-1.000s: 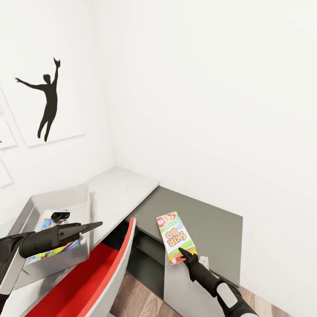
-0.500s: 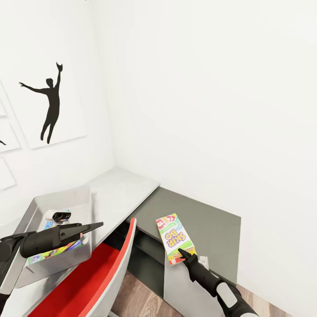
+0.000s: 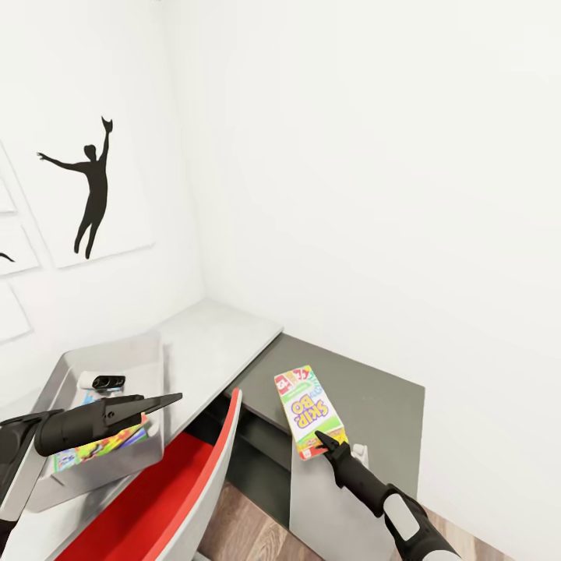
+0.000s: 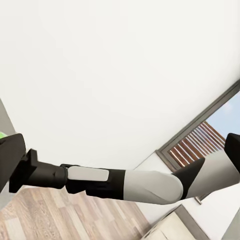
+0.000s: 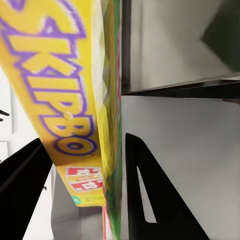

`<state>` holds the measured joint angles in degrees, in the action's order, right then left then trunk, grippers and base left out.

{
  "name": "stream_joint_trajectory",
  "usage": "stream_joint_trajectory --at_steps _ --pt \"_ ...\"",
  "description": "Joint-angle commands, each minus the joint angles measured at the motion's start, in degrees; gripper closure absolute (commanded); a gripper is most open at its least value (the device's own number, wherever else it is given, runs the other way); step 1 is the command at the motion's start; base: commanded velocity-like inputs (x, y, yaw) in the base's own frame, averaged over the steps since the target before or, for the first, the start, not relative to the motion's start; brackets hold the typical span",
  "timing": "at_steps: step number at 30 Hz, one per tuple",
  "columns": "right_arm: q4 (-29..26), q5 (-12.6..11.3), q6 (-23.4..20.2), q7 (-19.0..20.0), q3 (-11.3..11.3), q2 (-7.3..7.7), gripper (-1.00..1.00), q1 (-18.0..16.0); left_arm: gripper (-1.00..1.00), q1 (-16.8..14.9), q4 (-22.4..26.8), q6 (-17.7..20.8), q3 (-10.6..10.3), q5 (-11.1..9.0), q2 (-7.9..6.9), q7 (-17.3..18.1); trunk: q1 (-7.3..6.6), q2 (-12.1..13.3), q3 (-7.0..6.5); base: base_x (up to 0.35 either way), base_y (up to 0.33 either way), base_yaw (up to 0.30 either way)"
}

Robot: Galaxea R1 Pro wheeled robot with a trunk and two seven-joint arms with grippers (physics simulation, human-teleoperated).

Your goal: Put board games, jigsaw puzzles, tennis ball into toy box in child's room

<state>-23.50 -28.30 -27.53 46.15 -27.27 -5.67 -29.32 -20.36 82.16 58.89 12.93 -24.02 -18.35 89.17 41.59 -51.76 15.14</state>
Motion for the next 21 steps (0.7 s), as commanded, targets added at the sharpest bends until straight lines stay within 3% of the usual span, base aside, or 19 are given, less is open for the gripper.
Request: stream_joint_trajectory --at_steps 1,21 --pt "0.0 -0.2 -0.4 0.1 -0.2 -0.04 1.00 0.0 -1.00 0.0 0.0 0.6 0.0 0.0 -0.02 0.2 -0.22 0.4 -0.11 0.000 0.000 0.000" --pt "-0.1 -0.1 -0.4 0.1 -0.3 0.02 1.00 0.0 -1.00 0.0 0.0 0.6 0.2 0.1 -0.02 0.2 -4.61 8.4 -3.70 0.000 0.000 0.000"
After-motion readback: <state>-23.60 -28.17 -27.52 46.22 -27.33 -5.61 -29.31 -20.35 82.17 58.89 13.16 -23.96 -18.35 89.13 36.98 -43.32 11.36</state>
